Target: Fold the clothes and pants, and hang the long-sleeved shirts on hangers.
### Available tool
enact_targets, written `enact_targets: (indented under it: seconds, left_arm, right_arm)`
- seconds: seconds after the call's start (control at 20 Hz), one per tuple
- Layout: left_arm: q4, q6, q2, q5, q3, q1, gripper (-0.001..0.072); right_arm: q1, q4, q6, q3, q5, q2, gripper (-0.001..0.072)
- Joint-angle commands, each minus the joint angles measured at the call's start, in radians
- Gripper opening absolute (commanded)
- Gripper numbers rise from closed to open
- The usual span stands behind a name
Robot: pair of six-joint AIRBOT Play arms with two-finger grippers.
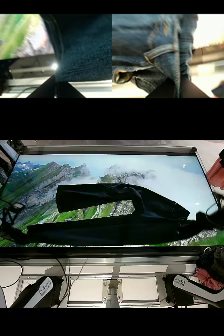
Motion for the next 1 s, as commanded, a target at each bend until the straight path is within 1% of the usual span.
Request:
enact_targets:
  seconds: [0.0, 0.05, 0.1, 0.15, 0.25, 0.3, 0.35, 0.4, 0.45, 0.5, 0.65, 0.7, 0.75, 0.8, 0.9, 0.95]
  left_arm:
    - [-0.003, 0.037, 0.012, -0.006, -0.070, 0.002, 0.0027]
    - [-0.008, 0.038, 0.011, -0.006, -0.071, 0.002, 0.0027]
    - [-0.008, 0.040, 0.012, -0.007, -0.071, 0.001, 0.0027]
    - [-0.011, 0.040, 0.011, -0.008, -0.071, 0.001, 0.0027]
    - [-0.024, 0.040, 0.011, -0.009, -0.071, 0.001, 0.0034]
    - [-0.026, 0.040, 0.011, -0.009, -0.071, 0.001, 0.0034]
    - [-0.026, 0.045, 0.011, -0.009, -0.070, 0.001, 0.0038]
    - [-0.026, 0.059, 0.012, -0.009, -0.070, 0.000, 0.0142]
    - [-0.025, 0.059, 0.012, -0.008, -0.069, -0.006, 0.0221]
    - [-0.022, 0.059, 0.012, -0.009, -0.066, -0.018, 0.0228]
    - [-0.026, 0.059, 0.012, -0.006, -0.010, -0.063, 0.0228]
    - [-0.052, 0.058, 0.011, 0.007, 0.030, -0.076, 0.0242]
    - [-0.113, 0.058, 0.011, 0.032, 0.077, -0.081, 0.0296]
    - [-0.209, 0.058, 0.011, 0.074, 0.129, -0.081, 0.0362]
    - [-0.432, 0.055, -0.008, 0.175, 0.234, -0.081, 0.0371]
    - [-0.547, 0.055, -0.041, 0.191, 0.290, -0.082, 0.0371]
  right_arm:
    - [-0.110, -0.111, -0.019, -0.202, 0.027, 0.077, 0.0018]
    - [-0.157, -0.118, -0.031, -0.246, 0.026, 0.082, 0.0018]
    - [-0.200, -0.110, -0.017, -0.280, 0.011, 0.082, 0.0018]
    - [-0.219, -0.098, -0.006, -0.303, -0.017, 0.082, 0.0018]
    - [-0.229, -0.126, -0.007, -0.322, -0.034, 0.082, 0.0018]
    - [-0.229, -0.147, -0.007, -0.321, -0.034, 0.082, 0.0040]
    - [-0.229, -0.149, -0.008, -0.320, -0.034, 0.082, 0.0113]
    - [-0.229, -0.149, -0.008, -0.317, -0.034, 0.082, 0.0296]
    - [-0.229, -0.149, -0.007, -0.310, -0.034, 0.082, 0.0458]
    - [-0.229, -0.148, -0.007, -0.291, -0.035, 0.082, 0.0523]
    - [-0.228, -0.130, -0.003, -0.163, -0.035, 0.082, 0.0522]
    - [-0.228, -0.113, -0.001, -0.108, -0.037, 0.082, 0.0522]
    - [-0.228, -0.080, 0.000, -0.054, -0.048, 0.082, 0.0522]
    - [-0.228, -0.025, 0.002, -0.001, -0.064, 0.082, 0.0522]
    - [-0.228, 0.113, 0.002, 0.066, -0.112, 0.082, 0.0522]
    - [-0.228, 0.185, -0.008, 0.076, -0.146, 0.082, 0.0521]
